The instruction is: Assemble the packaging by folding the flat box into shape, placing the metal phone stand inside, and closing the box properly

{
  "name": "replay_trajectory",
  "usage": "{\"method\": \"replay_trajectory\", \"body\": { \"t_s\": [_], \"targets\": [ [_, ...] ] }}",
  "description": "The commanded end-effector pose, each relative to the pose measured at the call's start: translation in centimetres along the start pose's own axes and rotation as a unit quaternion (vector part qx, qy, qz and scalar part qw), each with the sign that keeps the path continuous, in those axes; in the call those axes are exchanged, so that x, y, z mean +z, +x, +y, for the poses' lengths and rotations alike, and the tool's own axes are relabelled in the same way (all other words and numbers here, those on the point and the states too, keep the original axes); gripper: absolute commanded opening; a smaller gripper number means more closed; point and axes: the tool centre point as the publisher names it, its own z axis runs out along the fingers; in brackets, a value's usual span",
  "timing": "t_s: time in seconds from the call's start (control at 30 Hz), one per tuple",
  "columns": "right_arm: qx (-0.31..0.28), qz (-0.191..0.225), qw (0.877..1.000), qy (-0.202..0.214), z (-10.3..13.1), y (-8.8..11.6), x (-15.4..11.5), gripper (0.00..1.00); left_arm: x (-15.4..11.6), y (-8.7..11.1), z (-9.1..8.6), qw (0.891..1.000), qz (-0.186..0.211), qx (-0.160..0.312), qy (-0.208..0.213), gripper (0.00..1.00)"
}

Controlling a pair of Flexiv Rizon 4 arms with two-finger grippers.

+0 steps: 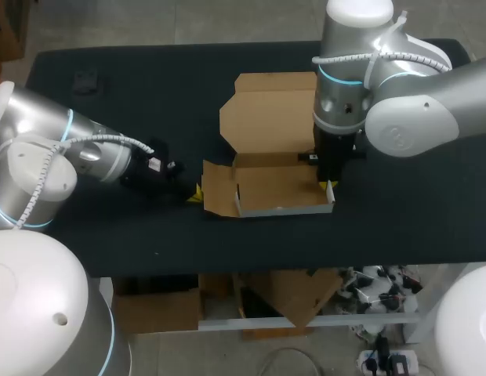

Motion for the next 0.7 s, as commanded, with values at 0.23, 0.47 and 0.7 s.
{"method": "replay_trajectory", "body": {
  "t_s": [0.23, 0.47, 0.7],
  "targets": [
    [0.0, -0.001, 1.0, 0.0, 0.0, 0.0, 0.1, 0.0, 0.9, 0.2, -0.2, 1.0, 0.03, 0.002, -0.003, 0.0],
    [0.0, -0.001, 1.0, 0.0, 0.0, 0.0, 0.1, 0.0, 1.2, 1.2, -0.2, 0.999, 0.047, 0.008, -0.006, 0.0],
    [0.0, -0.001, 1.0, 0.0, 0.0, 0.0, 0.1, 0.0, 1.4, 2.4, -0.3, 0.998, 0.065, 0.015, -0.006, 0.0]
  ]
}}
